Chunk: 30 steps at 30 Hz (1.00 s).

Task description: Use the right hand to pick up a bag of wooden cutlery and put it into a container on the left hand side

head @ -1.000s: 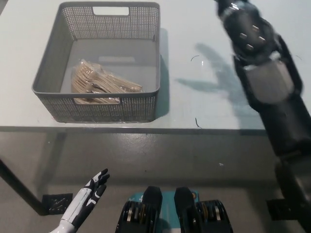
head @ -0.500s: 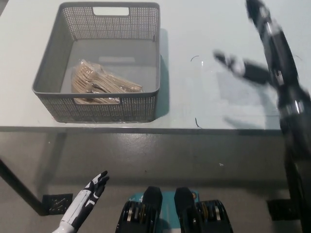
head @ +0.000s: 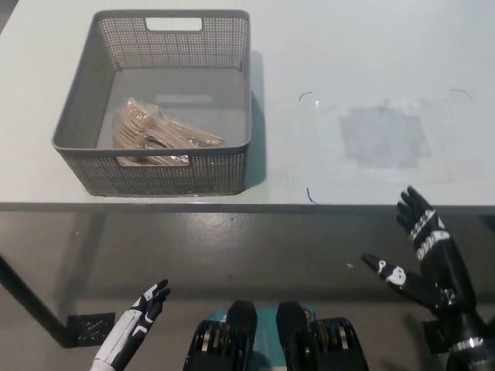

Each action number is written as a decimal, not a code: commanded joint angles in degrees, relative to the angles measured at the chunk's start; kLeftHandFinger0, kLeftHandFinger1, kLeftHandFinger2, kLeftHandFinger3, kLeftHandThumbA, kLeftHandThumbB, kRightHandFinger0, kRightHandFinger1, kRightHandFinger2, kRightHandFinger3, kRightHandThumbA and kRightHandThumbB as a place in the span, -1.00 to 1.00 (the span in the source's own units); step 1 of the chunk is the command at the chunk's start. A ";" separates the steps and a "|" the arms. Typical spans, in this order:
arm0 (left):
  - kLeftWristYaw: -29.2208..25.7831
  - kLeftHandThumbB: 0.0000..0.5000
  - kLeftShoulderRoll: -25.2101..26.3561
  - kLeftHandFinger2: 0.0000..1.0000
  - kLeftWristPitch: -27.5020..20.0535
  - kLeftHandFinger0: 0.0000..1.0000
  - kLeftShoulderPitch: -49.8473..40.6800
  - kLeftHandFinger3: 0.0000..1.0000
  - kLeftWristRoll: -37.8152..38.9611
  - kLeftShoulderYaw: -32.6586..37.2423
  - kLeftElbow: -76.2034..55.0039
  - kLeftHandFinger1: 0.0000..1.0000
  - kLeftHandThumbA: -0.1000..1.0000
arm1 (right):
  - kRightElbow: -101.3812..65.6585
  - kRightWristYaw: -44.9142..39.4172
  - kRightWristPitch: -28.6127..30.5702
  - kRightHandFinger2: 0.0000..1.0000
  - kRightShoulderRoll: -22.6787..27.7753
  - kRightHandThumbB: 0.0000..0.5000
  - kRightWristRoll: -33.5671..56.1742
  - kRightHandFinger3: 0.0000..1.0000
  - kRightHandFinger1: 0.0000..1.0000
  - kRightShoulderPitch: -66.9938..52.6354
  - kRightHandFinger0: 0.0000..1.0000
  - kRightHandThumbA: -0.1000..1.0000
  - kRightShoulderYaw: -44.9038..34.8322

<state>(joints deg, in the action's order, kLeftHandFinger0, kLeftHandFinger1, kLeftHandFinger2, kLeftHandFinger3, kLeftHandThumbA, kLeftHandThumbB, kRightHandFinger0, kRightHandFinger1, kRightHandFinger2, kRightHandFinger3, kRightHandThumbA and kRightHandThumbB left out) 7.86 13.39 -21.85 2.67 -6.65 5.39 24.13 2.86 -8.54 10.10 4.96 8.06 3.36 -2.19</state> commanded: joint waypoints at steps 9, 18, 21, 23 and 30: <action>-1.33 0.04 0.52 1.00 -5.08 1.00 2.42 1.00 0.11 -1.10 1.69 1.00 1.00 | 5.82 -4.96 2.26 1.00 -0.81 -0.36 10.39 1.00 1.00 -1.11 1.00 1.00 -1.67; -1.81 0.00 0.15 1.00 -5.08 1.00 3.14 1.00 0.13 -1.67 2.00 1.00 1.00 | 9.95 -4.89 -1.44 1.00 -1.08 -0.11 12.74 1.00 1.00 2.08 1.00 1.00 -3.11; -1.67 0.00 -0.06 1.00 -5.03 1.00 2.97 1.00 0.04 -1.76 1.96 1.00 1.00 | 8.99 -4.24 -1.76 1.00 -0.77 -0.29 10.78 1.00 1.00 1.09 1.00 1.00 -2.25; -1.63 0.00 -0.21 1.00 -5.08 1.00 2.75 1.00 0.16 -1.69 2.21 1.00 1.00 | 6.92 -3.11 -1.18 1.00 -1.28 -0.39 8.23 1.00 1.00 -0.58 1.00 1.00 -1.22; -2.18 0.03 -0.33 1.00 -5.08 1.00 3.27 1.00 0.31 -2.34 2.98 1.00 1.00 | 4.55 -1.63 0.62 1.00 -3.01 -0.52 3.74 1.00 1.00 -4.41 1.00 1.00 1.57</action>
<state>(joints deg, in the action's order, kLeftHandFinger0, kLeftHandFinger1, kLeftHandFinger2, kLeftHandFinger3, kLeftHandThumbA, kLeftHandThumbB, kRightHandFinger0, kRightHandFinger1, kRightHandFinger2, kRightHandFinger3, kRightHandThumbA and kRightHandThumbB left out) 7.64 12.81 -24.70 4.85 -6.71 3.75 26.82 9.21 -11.15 8.42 2.28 15.62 -1.14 -1.58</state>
